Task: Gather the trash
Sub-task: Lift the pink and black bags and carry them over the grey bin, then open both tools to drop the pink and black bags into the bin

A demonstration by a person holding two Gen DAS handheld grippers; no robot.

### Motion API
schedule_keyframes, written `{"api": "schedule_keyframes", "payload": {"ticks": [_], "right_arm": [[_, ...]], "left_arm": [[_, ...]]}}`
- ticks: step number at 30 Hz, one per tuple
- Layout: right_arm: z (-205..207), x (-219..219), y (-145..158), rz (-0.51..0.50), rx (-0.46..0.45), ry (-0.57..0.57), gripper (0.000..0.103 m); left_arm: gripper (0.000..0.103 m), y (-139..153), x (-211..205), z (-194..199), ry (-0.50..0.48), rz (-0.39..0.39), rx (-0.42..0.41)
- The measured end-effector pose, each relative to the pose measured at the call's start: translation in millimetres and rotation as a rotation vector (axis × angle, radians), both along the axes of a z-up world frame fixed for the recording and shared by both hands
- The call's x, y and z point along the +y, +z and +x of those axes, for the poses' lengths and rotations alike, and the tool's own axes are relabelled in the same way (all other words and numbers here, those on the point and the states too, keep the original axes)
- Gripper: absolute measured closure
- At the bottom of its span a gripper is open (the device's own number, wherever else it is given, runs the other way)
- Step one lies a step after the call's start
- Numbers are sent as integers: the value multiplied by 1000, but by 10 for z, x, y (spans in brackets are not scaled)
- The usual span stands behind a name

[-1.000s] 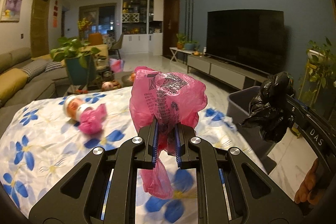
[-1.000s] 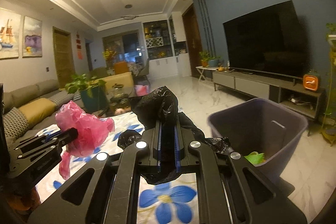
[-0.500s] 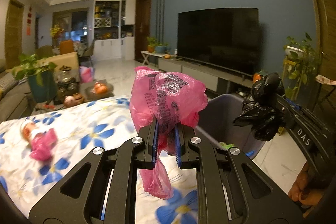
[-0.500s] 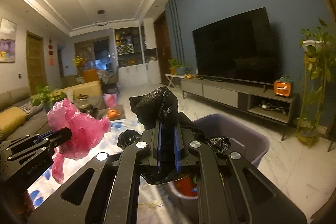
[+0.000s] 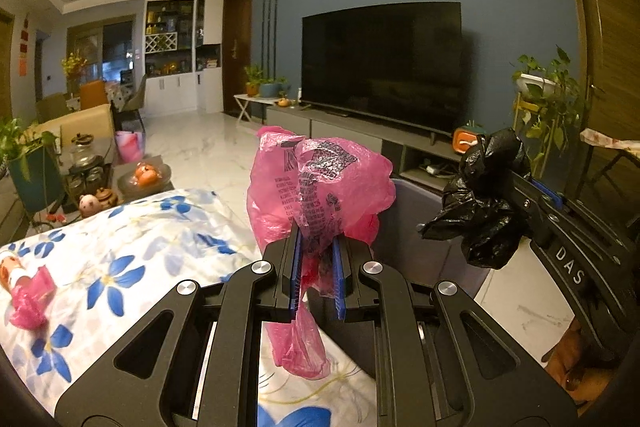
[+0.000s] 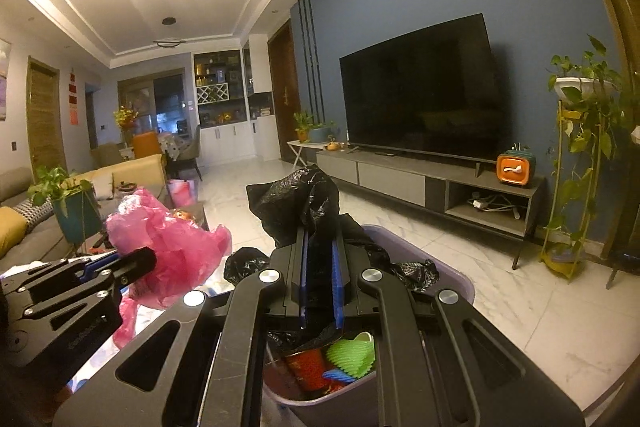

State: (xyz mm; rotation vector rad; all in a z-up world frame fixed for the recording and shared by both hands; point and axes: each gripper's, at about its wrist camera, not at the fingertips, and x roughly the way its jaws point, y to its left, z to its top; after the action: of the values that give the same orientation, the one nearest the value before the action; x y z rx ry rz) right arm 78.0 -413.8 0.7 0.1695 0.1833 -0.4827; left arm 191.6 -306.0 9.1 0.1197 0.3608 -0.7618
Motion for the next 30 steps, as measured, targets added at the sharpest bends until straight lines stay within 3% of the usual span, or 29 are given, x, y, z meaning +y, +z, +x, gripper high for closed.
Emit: {"api": "schedule_keyframes", "payload": {"ticks": [17,30], "right_arm": [[100,-106,-55,19,-1,-27,92],[248,-220,-157,33,23,-21,90]], "left_arm": [[90,-117,-418,178,-70,-10,24],[90,-288,-599,390,-112,-33,97]]}}
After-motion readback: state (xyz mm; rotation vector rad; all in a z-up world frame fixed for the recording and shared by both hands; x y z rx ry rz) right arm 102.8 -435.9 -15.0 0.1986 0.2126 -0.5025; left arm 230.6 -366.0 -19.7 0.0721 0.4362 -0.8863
